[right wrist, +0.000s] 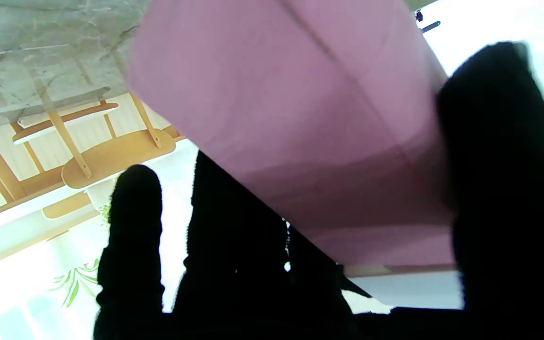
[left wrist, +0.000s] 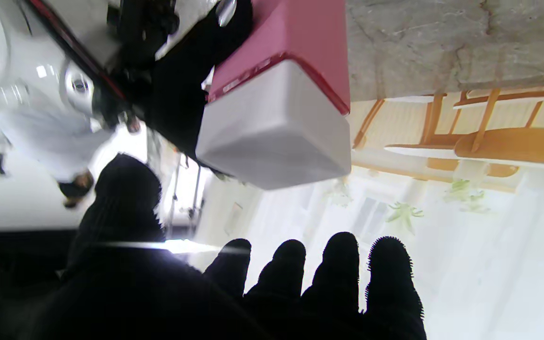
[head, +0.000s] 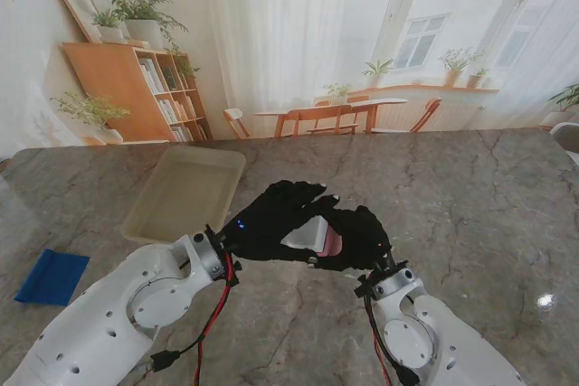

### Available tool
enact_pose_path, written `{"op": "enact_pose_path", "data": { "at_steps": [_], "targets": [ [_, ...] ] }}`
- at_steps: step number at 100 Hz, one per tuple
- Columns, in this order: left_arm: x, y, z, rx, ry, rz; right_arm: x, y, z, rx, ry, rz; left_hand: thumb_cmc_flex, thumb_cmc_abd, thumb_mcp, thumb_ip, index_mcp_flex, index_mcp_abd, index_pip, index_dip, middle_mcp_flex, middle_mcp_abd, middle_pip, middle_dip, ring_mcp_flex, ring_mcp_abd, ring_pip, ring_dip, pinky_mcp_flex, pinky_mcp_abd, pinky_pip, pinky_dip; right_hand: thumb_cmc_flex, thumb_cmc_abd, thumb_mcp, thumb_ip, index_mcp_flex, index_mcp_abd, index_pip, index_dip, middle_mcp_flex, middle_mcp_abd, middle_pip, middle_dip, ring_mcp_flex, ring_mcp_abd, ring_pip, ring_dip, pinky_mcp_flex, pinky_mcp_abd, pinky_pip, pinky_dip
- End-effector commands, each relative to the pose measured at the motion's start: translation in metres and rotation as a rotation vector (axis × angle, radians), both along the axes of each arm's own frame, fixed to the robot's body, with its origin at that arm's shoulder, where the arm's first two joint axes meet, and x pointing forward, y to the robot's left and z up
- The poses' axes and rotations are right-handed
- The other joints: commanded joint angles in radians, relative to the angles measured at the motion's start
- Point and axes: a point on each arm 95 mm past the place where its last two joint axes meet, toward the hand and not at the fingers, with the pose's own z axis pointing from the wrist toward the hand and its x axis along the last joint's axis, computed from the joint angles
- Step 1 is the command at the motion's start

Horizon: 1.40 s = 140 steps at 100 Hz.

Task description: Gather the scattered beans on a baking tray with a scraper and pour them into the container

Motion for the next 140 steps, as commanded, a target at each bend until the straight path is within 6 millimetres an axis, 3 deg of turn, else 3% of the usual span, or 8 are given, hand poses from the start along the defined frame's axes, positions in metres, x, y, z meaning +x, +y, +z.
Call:
{"op": "enact_pose_path", "data": {
  "at_steps": [1,19,33,61,94,115,125,140],
  "targets": [
    [-0.006,-0.005,-0.001,-0.048,0.044,0.048,0.001,0.001,0.003,-0.007,-0.002,0.006,-0.046,0.119,-0.022,-0.018,-0.043,0.035,-0.006,0.001,-0.002,0.017,0.003,0.011,-0.036,0.035,-0.001,0.025,-0.031,0.046,-0.027,0.07,0.202,0.156,0.323,0.041,0.007,-0.073,0.037,0.003,0.077,-0.156,0.159,0.032,0.03,-0.068,0.054,0.013,-0.002,-0.005,0.023,0.016],
    [-0.013,-0.015,-0.003,-0.141,0.162,0.258,0.001,0.002,0.003,-0.02,-0.013,0.007,-0.055,0.203,-0.027,-0.011,0.059,0.137,0.066,0.126,0.214,0.099,0.106,0.25,0.159,0.129,0.197,0.351,0.082,0.124,0.359,0.485,0.207,0.155,0.323,0.041,0.008,-0.064,0.039,0.004,0.076,-0.148,0.162,0.031,0.029,-0.061,0.059,0.013,-0.005,0.004,0.023,0.017],
    [-0.019,-0.024,-0.002,-0.112,0.231,0.341,0.0,0.002,0.004,-0.029,-0.02,0.001,-0.076,0.205,-0.026,-0.009,0.131,0.227,0.079,0.151,0.339,0.149,0.174,0.454,0.264,0.196,0.368,0.565,0.204,0.165,0.639,0.575,0.212,0.153,0.323,0.042,0.008,-0.058,0.039,0.004,0.075,-0.143,0.164,0.03,0.027,-0.054,0.064,0.012,-0.01,0.01,0.027,0.019],
    [-0.022,-0.035,-0.004,-0.054,0.322,0.367,0.0,0.001,0.004,-0.042,-0.025,-0.002,-0.039,0.13,-0.016,-0.004,0.179,0.274,0.088,0.15,0.405,0.187,0.173,0.481,0.317,0.232,0.452,0.615,0.249,0.207,0.735,0.591,0.216,0.151,0.322,0.042,0.01,-0.053,0.038,0.005,0.075,-0.136,0.169,0.026,0.028,-0.049,0.072,0.008,-0.013,0.014,0.033,0.023],
    [-0.013,-0.036,-0.006,-0.052,0.352,0.299,0.0,0.001,0.004,-0.044,-0.023,0.001,0.376,-0.074,0.018,0.03,0.276,0.21,0.16,0.236,0.474,0.073,0.243,0.517,0.401,0.081,0.488,0.595,0.374,0.056,0.725,0.5,0.213,0.154,0.322,0.043,0.008,-0.058,0.036,0.004,0.073,-0.141,0.169,0.024,0.028,-0.053,0.073,0.005,-0.011,0.014,0.033,0.024],
    [-0.005,-0.031,-0.009,-0.104,0.381,0.176,0.001,0.001,0.004,-0.041,-0.017,0.001,0.465,-0.138,0.085,0.048,0.299,0.133,0.186,0.288,0.473,0.005,0.255,0.464,0.433,-0.008,0.399,0.494,0.416,-0.012,0.619,0.393,0.211,0.156,0.32,0.042,0.009,-0.059,0.036,0.005,0.073,-0.145,0.169,0.024,0.028,-0.057,0.071,0.004,-0.011,0.011,0.032,0.024],
    [-0.004,-0.029,-0.01,-0.107,0.379,0.117,0.001,0.001,0.004,-0.035,-0.012,0.0,0.484,-0.212,0.191,0.027,0.299,0.1,0.19,0.304,0.48,-0.026,0.241,0.613,0.45,-0.04,0.365,0.454,0.429,-0.036,0.582,0.357,0.208,0.157,0.319,0.042,0.007,-0.062,0.035,0.005,0.073,-0.147,0.168,0.024,0.028,-0.059,0.071,0.004,-0.01,0.01,0.031,0.023],
    [-0.003,-0.024,-0.01,-0.098,0.338,0.038,0.001,0.001,0.003,-0.018,-0.004,-0.005,0.488,-0.265,0.305,-0.002,0.283,0.04,0.193,0.307,0.492,-0.075,0.221,0.615,0.484,-0.088,0.288,0.499,0.437,-0.082,0.521,0.314,0.205,0.158,0.319,0.042,0.006,-0.066,0.033,0.004,0.074,-0.153,0.167,0.023,0.029,-0.063,0.069,0.004,-0.008,0.005,0.03,0.023]
  ]
}}
